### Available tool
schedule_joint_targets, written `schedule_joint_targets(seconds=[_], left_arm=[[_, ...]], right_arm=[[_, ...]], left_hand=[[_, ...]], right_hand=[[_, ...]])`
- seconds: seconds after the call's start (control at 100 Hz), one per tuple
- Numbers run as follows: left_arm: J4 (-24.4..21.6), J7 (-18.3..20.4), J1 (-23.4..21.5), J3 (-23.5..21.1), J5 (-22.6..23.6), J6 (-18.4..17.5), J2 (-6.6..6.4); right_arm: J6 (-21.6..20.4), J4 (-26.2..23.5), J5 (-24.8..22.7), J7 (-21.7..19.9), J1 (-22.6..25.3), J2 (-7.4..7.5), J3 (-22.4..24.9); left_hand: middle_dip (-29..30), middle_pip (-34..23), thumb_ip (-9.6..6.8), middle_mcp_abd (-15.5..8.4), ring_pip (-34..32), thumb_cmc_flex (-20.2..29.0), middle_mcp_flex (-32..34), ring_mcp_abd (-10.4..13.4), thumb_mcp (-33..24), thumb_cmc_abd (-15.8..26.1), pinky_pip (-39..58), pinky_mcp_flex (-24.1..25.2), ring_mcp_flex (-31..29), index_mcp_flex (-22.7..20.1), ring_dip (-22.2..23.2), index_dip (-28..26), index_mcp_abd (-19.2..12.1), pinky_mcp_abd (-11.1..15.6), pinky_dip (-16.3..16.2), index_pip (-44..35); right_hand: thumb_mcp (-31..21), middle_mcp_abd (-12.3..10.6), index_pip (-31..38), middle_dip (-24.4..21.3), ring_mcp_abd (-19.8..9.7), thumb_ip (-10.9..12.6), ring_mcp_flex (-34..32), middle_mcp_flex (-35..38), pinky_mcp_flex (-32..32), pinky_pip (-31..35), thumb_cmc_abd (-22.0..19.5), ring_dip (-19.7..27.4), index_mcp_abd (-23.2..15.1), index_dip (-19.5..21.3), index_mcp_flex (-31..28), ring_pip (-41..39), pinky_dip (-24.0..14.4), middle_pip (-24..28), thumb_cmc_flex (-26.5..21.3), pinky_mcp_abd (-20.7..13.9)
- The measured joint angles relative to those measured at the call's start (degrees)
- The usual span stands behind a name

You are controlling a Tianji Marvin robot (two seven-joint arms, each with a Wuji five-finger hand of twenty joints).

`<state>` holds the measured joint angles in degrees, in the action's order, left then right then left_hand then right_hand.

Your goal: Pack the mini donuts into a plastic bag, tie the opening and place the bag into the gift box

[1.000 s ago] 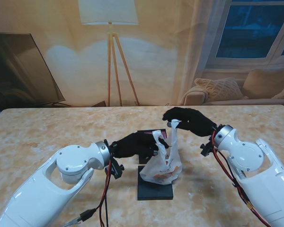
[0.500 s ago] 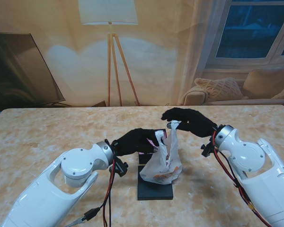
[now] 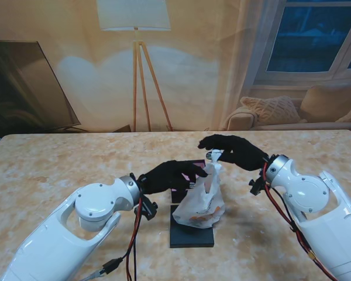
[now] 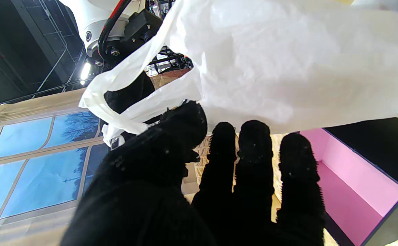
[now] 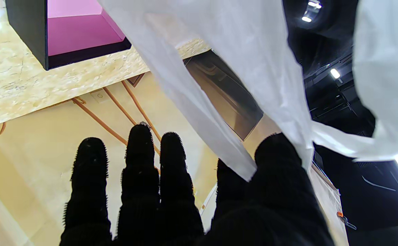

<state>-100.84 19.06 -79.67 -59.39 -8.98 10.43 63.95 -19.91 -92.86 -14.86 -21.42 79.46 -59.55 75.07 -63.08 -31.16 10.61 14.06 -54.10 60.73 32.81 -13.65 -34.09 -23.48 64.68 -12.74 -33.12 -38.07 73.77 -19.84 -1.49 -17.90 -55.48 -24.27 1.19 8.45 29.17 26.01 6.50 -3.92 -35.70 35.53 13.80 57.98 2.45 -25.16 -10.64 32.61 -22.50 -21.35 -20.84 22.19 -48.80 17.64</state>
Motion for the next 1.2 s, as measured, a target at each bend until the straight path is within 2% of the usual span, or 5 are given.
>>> schedule_joint_targets(seconds=[0.18,0.49,0.58,0.7,1.2], left_arm=[[-0.2,0.5,-0.3,-0.4,0.2,-0.1,-0.12],[0.3,7.8,0.9,0.1,1.1,-2.5,-2.02],[0.9,9.4,1.9,0.7,1.6,-3.1,-2.46],[1.6,11.3,3.0,1.3,1.7,-3.2,-2.85],[2.3,9.9,4.0,2.2,2.1,-1.9,-2.69]], right_arm=[[-0.6,0.0,0.6,-2.0,-0.1,0.34,0.0],[-0.6,-0.6,-0.4,-2.0,0.2,0.52,0.4],[-0.8,-0.6,-0.2,-2.5,0.2,0.58,0.5],[-1.3,-1.0,0.3,-3.6,0.6,0.70,1.4],[-2.2,-1.7,3.7,-6.7,1.1,1.65,2.2]], left_hand=[[-1.2,2.1,-0.02,0.0,0.0,2.8,0.7,0.0,3.2,2.3,0.0,0.6,0.1,0.0,0.0,0.0,0.0,0.0,0.0,-0.1],[-3.5,3.3,-0.87,1.4,0.1,3.6,0.0,0.0,6.5,6.3,-1.5,2.8,2.9,-0.6,1.6,-0.1,-0.7,0.1,0.4,1.1],[-4.9,3.0,-1.41,1.4,0.0,3.6,-0.1,0.0,7.7,7.0,-1.5,3.0,3.1,2.2,2.8,1.0,-1.0,0.1,0.4,3.8],[-5.6,2.6,-1.44,1.4,0.0,3.6,-0.1,0.0,8.4,8.0,-1.6,3.0,3.1,5.7,3.0,3.0,-1.2,0.2,0.4,7.3],[-0.5,1.5,-2.03,1.4,0.0,0.0,-2.3,-0.1,8.6,9.2,-3.2,3.5,3.5,9.5,3.2,5.2,2.7,0.2,0.5,11.1]], right_hand=[[-2.7,0.8,-1.4,-0.1,0.1,0.5,0.1,-0.7,-0.6,-0.4,0.2,0.1,0.6,1.2,0.1,0.7,0.0,-0.6,-4.0,0.6],[-4.2,0.8,-2.2,-0.1,0.1,0.5,0.1,-0.7,-0.6,-0.7,0.6,0.2,1.5,1.9,0.7,0.8,0.0,-0.7,-4.7,0.6],[-27.0,0.8,-3.4,-0.1,0.1,0.5,0.1,-0.7,-0.6,-0.7,6.2,0.2,1.5,3.5,0.7,0.9,0.0,-0.7,1.4,0.6],[-39.8,0.8,-3.5,-0.1,0.1,0.5,0.1,-0.7,-0.6,-0.7,9.9,0.2,1.5,3.5,0.6,0.9,0.0,-0.7,4.4,0.6],[-52.1,0.4,-3.5,-0.1,0.0,0.5,-0.2,-0.6,-0.1,-1.4,13.9,0.2,1.5,3.6,0.6,2.1,0.0,-1.4,6.5,0.6]])
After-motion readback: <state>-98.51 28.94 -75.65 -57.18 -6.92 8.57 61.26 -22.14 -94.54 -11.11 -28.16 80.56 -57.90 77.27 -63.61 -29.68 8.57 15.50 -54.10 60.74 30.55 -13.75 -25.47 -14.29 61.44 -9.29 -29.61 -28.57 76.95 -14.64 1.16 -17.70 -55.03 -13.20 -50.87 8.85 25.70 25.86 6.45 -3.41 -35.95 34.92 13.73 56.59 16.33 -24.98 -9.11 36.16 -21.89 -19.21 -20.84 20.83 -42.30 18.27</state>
